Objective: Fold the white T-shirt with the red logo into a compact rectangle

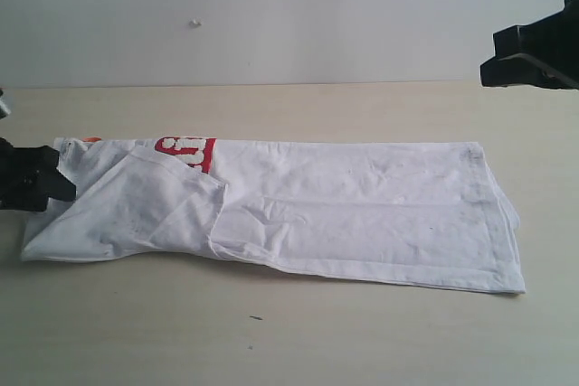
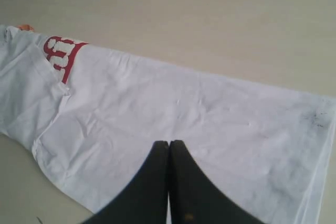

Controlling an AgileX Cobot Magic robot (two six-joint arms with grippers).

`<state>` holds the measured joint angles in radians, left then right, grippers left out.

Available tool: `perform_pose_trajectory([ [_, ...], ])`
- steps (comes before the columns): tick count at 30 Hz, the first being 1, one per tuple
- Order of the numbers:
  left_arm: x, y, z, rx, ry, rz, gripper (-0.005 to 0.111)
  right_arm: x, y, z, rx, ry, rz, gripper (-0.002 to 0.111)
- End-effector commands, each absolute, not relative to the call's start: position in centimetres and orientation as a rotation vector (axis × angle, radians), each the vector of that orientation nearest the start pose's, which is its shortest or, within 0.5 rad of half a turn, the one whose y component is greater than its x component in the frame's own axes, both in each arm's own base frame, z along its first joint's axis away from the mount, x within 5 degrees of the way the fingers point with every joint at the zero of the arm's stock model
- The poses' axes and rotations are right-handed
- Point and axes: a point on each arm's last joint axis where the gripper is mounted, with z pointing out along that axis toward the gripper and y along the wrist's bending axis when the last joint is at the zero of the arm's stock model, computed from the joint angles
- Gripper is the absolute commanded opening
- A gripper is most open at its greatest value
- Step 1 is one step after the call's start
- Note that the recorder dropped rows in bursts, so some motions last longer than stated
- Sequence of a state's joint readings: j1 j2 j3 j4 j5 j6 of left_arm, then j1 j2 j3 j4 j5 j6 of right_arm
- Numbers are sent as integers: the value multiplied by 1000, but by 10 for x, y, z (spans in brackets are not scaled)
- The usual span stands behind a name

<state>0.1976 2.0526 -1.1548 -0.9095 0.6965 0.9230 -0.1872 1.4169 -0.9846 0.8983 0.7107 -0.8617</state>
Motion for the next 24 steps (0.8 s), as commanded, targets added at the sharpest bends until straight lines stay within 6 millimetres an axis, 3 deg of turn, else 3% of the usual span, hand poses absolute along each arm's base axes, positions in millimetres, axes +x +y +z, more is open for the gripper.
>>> perform_pose_trajectory([
  [1,383,34,109,6,2669,-566,53,294,-8,288,-134,2297,501,0],
  [9,395,47,136,16,2569,-457,53,294,-8,288,-132,2288,499,0],
  [13,399,54,125,-29,2570,-406,53,295,-8,289,-129,2285,494,0],
  [24,394,49,101,-12,2653,-502,53,294,-8,289,-130,2286,495,0],
])
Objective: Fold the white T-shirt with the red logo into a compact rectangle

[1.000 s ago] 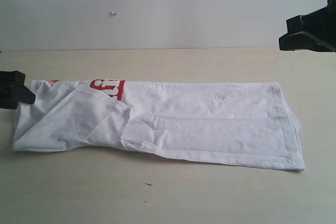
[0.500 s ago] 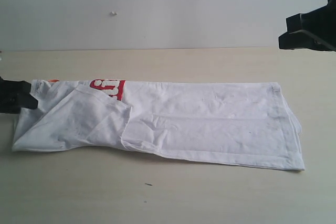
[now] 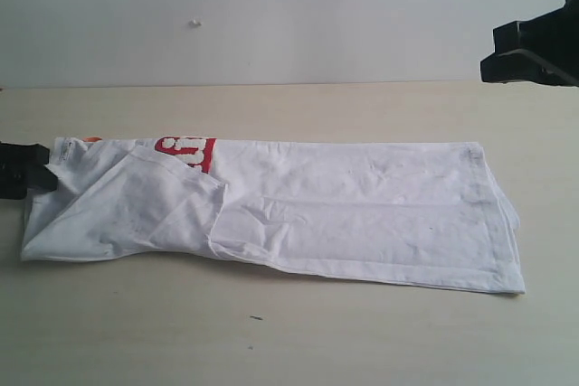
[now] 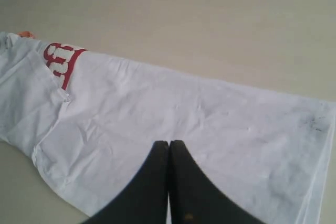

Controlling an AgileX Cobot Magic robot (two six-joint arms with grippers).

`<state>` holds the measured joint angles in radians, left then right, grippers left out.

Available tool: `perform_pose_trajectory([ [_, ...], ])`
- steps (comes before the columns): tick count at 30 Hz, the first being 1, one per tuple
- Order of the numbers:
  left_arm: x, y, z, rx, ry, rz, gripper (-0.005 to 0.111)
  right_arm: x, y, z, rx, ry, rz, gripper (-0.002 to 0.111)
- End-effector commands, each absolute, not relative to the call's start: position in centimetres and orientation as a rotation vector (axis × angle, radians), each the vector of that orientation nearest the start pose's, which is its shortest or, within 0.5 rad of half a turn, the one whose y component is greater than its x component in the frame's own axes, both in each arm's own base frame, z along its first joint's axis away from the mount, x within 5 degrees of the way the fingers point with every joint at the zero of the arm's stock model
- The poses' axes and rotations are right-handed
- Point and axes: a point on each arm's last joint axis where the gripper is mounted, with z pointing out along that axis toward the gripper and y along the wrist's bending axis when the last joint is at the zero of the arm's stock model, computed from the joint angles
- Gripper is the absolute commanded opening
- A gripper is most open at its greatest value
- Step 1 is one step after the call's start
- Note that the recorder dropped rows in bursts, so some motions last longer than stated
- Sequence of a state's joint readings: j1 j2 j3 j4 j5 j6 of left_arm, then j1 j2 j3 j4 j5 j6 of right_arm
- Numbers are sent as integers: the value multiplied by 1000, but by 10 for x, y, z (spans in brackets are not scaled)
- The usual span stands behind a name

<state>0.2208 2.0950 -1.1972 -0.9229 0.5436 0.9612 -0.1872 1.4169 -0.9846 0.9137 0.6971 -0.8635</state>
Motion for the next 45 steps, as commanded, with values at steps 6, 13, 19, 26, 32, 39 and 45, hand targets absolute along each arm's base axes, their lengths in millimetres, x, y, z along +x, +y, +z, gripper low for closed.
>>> perform_pose_trajectory([
  [6,393,61,90,-58,2687,-410,53,294,-7,288,-136,2291,505,0],
  [13,387,53,78,-92,2747,-577,53,295,-8,289,-121,2280,496,0],
  [19,385,30,69,-7,2795,-653,53,294,-7,289,-129,2287,509,0],
  [26,388,28,73,-3,2783,-677,18,294,-7,289,-124,2284,514,0],
  [32,393,23,90,23,2754,-785,0,294,-7,289,-122,2283,517,0],
  [39,396,0,143,163,2639,-748,0,294,-7,289,-118,2281,524,0],
  [45,389,-27,206,289,2486,-671,0,294,-7,289,-117,2282,527,0],
])
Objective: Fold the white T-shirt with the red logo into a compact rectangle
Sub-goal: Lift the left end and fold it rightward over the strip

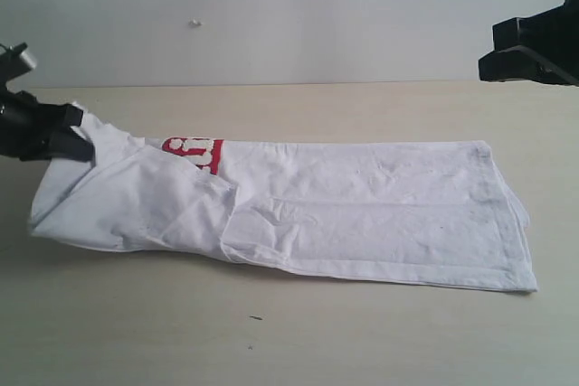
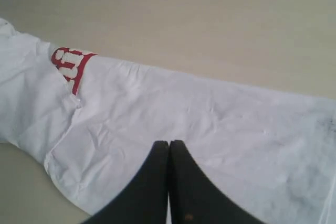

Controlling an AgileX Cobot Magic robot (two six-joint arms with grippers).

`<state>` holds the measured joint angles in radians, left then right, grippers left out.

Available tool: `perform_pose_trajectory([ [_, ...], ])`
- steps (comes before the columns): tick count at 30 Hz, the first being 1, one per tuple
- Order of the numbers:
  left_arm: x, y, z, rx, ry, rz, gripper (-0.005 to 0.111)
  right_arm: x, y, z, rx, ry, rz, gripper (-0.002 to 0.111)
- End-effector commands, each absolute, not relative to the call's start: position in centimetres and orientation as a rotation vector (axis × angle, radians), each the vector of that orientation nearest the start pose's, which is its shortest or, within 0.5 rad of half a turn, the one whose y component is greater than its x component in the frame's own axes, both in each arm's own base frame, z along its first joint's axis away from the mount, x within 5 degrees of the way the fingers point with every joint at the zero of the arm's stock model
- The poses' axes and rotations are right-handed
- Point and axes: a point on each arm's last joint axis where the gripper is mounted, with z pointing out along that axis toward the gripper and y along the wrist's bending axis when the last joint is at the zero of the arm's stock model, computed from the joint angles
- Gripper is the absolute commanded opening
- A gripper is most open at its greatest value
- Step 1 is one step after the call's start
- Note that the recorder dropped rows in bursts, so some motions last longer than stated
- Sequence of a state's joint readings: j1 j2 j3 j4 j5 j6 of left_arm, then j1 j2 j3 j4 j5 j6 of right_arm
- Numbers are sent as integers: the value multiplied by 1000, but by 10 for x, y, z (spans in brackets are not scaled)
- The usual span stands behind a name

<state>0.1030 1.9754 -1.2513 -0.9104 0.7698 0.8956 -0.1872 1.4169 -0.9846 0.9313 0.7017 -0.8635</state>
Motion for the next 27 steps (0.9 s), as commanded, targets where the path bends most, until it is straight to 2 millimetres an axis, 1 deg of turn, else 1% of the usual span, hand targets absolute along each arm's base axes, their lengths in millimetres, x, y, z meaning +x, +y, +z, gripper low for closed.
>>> perform_pose_trajectory([
  [1,387,-30,216,304,2463,-666,0,294,-7,289,-117,2282,527,0],
  [3,382,-35,231,306,2431,-666,0,294,-6,290,-116,2280,530,0],
  [6,373,-49,253,337,2392,-690,0,293,-4,294,-99,2260,565,0],
  [8,367,-62,263,362,2373,-716,0,291,-2,302,-88,2221,594,0],
  [11,358,-87,275,414,2339,-770,0,284,3,323,-182,2165,607,2],
  [13,354,-108,282,448,2309,-809,0,277,5,338,-208,2128,611,7],
  [16,349,-140,292,486,2267,-844,0,265,8,353,-199,2089,618,13],
  [19,342,-174,302,519,2209,-854,0,251,11,368,-188,2045,620,17],
  [22,340,-207,310,535,2168,-890,0,234,15,383,-190,2006,626,19],
  [25,340,-239,310,543,2156,-934,0,214,21,397,-235,1962,629,20],
  [27,340,-263,304,575,2157,-964,0,200,24,406,-258,1926,622,20],
])
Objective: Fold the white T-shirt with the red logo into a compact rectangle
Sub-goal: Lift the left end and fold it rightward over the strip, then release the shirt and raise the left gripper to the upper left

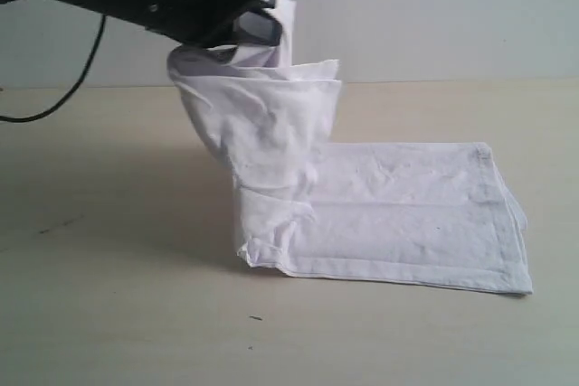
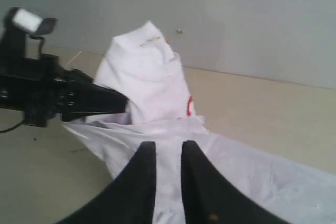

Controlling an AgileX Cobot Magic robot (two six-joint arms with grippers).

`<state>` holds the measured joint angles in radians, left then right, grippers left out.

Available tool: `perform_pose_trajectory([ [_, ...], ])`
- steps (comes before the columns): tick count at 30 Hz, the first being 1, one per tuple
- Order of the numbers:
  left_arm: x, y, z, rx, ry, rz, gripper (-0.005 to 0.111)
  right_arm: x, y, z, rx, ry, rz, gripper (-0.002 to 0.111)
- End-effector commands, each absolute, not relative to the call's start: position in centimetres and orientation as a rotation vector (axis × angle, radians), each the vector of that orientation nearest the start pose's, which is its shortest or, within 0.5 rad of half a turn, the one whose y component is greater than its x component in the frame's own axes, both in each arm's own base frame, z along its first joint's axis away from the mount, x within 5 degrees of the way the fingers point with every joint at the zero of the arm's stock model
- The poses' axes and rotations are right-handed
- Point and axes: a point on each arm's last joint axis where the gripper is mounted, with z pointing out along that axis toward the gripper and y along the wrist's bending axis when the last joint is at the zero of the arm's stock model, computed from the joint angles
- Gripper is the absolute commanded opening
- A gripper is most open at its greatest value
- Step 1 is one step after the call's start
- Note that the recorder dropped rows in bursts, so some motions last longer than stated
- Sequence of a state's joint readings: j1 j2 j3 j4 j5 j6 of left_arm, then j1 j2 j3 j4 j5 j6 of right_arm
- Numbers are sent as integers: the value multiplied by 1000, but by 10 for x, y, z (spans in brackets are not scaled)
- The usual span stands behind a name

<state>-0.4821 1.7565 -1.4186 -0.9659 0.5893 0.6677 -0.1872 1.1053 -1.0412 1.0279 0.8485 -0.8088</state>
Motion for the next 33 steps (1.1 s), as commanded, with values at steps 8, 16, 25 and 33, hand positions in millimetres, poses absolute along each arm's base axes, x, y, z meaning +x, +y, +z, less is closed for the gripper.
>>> perform_pose_trajectory([
  [8,320,-353,265,742,2140,-1001,0,159,32,430,-301,1807,567,20],
  [16,310,-395,268,804,1966,-887,11,156,33,429,-305,1811,577,20],
  [25,302,-395,267,1033,1975,-826,65,157,33,428,-311,1825,587,20],
  [33,320,-358,270,1007,2169,-597,54,176,20,407,-186,1954,498,20],
])
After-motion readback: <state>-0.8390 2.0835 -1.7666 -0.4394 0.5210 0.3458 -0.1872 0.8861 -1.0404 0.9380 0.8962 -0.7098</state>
